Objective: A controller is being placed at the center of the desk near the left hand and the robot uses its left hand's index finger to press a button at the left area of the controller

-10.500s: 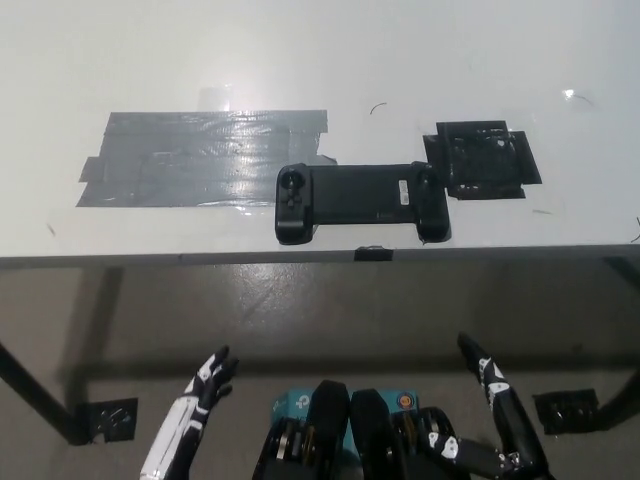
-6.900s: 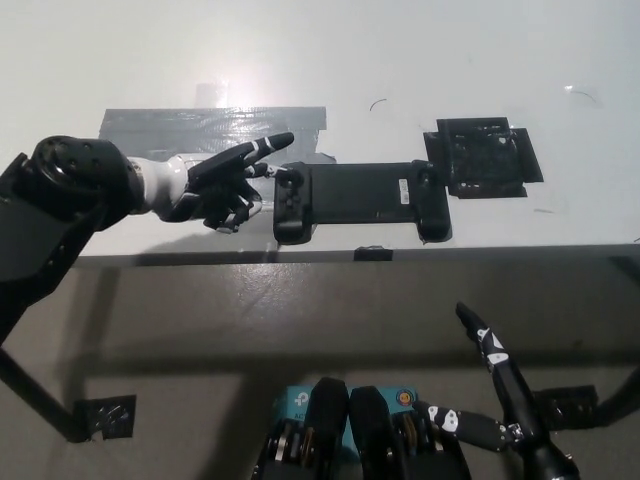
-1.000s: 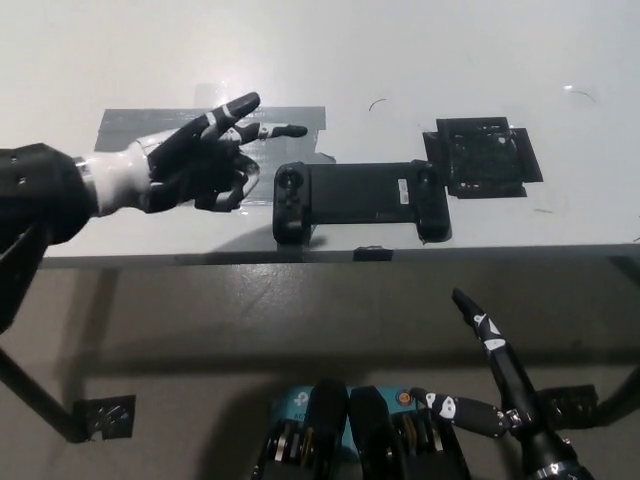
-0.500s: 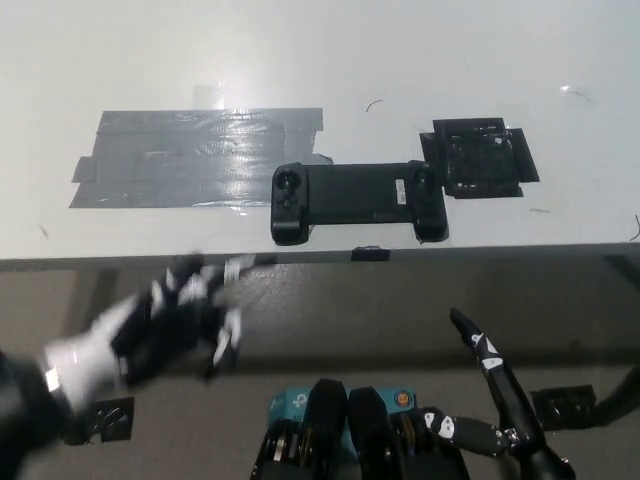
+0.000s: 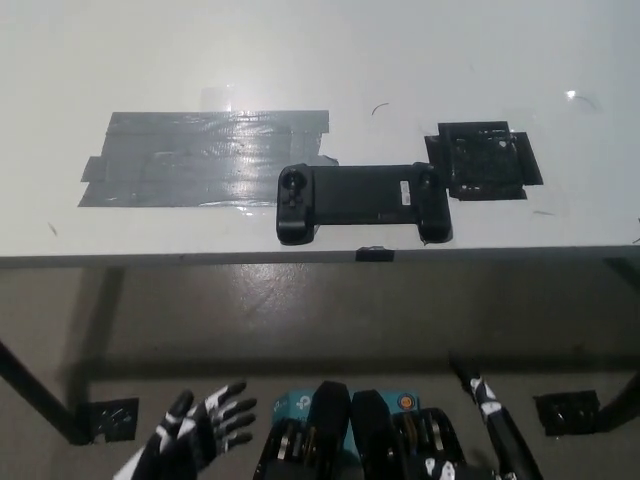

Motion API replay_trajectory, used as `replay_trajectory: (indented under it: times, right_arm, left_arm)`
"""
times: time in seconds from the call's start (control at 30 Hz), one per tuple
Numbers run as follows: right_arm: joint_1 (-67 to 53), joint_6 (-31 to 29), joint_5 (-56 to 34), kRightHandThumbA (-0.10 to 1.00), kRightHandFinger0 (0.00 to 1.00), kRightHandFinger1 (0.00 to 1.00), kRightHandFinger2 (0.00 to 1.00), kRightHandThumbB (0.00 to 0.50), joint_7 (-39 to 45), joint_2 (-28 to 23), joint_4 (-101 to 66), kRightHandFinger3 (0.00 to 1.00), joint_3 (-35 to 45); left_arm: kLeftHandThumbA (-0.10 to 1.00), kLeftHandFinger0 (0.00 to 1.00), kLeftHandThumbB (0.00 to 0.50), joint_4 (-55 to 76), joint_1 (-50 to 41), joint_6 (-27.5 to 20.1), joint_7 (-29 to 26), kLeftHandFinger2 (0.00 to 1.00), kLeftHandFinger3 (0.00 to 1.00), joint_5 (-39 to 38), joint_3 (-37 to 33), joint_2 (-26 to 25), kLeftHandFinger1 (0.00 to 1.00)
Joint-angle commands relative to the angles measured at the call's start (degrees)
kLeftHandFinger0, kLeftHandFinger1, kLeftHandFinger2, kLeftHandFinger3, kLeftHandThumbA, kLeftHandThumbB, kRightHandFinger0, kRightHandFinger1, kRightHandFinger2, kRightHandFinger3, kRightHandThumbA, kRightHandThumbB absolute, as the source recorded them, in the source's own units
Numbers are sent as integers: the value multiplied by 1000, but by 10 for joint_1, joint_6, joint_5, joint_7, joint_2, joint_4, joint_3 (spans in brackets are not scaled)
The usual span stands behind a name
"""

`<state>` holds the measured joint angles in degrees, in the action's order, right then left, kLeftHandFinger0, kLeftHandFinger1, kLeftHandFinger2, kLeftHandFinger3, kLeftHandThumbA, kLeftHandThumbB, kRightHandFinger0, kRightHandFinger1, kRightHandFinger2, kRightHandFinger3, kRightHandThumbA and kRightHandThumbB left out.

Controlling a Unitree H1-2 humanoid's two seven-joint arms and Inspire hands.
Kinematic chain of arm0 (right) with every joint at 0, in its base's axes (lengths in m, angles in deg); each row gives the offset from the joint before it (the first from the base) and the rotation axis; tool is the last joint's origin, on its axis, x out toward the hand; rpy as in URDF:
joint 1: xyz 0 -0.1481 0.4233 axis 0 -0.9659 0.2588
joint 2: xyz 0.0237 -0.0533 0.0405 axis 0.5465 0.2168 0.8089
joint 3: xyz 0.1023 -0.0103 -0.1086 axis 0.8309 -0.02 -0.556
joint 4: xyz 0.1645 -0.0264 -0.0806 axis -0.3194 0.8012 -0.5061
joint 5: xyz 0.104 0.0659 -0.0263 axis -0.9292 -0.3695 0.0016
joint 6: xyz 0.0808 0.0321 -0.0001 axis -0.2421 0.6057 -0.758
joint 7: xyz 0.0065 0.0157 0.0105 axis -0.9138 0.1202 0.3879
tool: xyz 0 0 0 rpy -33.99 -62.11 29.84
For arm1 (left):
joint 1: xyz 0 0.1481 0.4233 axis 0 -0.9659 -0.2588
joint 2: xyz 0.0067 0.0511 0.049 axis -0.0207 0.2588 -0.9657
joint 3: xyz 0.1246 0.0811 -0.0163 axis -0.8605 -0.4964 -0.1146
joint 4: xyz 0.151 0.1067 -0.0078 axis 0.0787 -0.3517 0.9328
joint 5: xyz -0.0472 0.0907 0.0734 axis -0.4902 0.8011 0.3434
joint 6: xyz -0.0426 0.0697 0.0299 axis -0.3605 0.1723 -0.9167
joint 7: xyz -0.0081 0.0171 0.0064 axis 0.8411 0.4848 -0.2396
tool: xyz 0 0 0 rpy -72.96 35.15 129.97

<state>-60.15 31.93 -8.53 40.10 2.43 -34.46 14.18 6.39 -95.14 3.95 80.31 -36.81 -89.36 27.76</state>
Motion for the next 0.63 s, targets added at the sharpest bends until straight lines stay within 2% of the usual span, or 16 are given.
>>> replay_trajectory:
  times: [0.0, 0.17, 0.37, 0.47, 0.53, 0.6]
  right_arm:
    - [-18, -48, 5, 1000, 1000, 1000, 1000, 225, -3, 7, -7, 1000, -9]
    - [-2, -52, 4, 1000, 1000, 1000, 1000, 215, -4, 5, 3, 1000, -9]
    - [14, -42, 2, 1000, 1000, 1000, 1000, 224, -2, 5, 3, 1000, -5]
    - [22, -41, 2, 1000, 1000, 1000, 1000, 228, -3, 5, 6, 1000, -3]
    - [23, -45, -1, 1000, 1000, 1000, 1000, 230, -3, 5, 8, 1000, -2]
    - [29, -48, -4, 1000, 1000, 1000, 1000, 222, -3, 4, 10, 1000, -1]
  left_arm:
    - [1000, 1000, 341, -34, -18, -155, -37, 1000, 1000, 78, 14, 13, 1000]
    - [1000, 1000, 330, -66, -5, -192, -44, 1000, 1000, 101, 13, 17, 1000]
    - [1000, 1000, 348, -83, 15, -209, -56, 1000, 1000, 112, 21, 27, 1000]
    - [1000, 1000, 330, -90, 23, -220, -61, 1000, 1000, 120, 25, 31, 1000]
    - [1000, 1000, 345, -89, 24, -221, -67, 1000, 1000, 126, 27, 36, 1000]
    - [1000, 1000, 332, -93, 30, -230, -73, 1000, 1000, 131, 31, 42, 1000]
